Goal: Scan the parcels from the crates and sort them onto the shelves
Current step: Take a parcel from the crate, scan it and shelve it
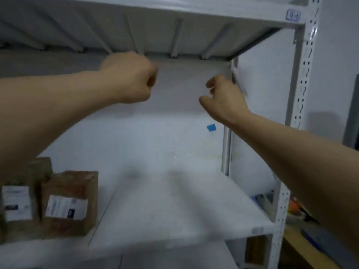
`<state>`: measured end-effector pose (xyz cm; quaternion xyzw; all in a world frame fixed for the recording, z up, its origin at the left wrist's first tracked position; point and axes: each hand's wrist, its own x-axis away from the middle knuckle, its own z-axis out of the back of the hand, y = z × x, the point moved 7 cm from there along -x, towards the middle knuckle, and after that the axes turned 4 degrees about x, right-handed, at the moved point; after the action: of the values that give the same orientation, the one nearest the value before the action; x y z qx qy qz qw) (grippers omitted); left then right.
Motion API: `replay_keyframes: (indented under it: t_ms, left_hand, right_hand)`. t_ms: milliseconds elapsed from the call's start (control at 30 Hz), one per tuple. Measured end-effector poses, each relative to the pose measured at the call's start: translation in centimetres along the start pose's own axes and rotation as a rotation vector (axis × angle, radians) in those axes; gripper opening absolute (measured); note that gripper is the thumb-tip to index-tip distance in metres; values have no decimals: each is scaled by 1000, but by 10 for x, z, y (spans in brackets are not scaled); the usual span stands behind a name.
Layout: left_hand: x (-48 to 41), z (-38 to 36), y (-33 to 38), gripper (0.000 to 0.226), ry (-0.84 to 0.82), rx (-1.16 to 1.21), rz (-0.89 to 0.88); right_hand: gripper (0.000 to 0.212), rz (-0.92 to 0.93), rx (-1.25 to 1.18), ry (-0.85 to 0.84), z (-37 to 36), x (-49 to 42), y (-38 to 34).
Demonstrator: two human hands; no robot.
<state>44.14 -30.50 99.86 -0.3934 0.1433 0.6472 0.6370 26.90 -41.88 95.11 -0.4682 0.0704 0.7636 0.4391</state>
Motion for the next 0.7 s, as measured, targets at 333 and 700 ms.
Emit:
replay_keyframes:
  t_ms: [333, 700]
  left_hand:
    - [227, -136, 103, 8, -379, 313, 3]
    - [543, -207, 204, 8, -946, 686, 330]
  right_hand:
    - [49, -415, -9, -562, -88, 290, 102]
    - [29, -1041, -58, -893, -59, 603, 145]
